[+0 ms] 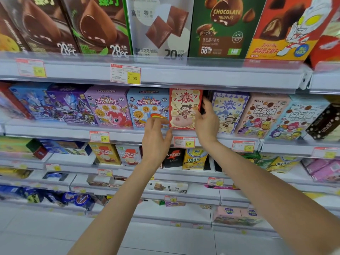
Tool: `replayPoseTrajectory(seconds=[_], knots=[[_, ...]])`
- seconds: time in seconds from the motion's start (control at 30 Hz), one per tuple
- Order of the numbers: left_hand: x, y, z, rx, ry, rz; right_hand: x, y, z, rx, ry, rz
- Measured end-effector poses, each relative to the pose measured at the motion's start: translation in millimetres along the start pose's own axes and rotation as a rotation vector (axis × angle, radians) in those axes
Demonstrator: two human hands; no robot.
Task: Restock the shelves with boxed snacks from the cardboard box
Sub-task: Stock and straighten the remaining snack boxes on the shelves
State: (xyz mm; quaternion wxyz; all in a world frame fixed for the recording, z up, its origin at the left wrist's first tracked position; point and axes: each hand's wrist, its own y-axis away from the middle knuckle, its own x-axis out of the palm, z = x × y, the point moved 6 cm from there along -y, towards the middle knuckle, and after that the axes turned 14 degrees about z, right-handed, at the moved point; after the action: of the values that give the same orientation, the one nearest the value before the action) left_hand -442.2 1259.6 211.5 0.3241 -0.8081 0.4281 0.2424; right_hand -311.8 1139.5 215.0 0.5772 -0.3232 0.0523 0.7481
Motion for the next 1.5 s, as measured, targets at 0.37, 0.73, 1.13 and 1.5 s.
replayPoseTrajectory(seconds=[0.37,0.73,1.13,1.5], knots=[[41.9,-16.0,-14.1,0.245,-0.244,0.243,13.7,26.5,-16.0,-0.025,-0.087,0.139],[67.3,-23.2,-43.0,0.234,-0.053,0.272,-74.8,54.0,-17.2,-0.388,0.263,-0.146],[129.3,-71.2,-79.6,-0.128,0.471,0.387,-119.2,28.7,-14.3,-0.571,0.551,-0.083],[138.5,-94.8,-71.7,-0.285,0.656,0.469,-132.8,-2.1,-17.3,-0.542,0.786,0.021]])
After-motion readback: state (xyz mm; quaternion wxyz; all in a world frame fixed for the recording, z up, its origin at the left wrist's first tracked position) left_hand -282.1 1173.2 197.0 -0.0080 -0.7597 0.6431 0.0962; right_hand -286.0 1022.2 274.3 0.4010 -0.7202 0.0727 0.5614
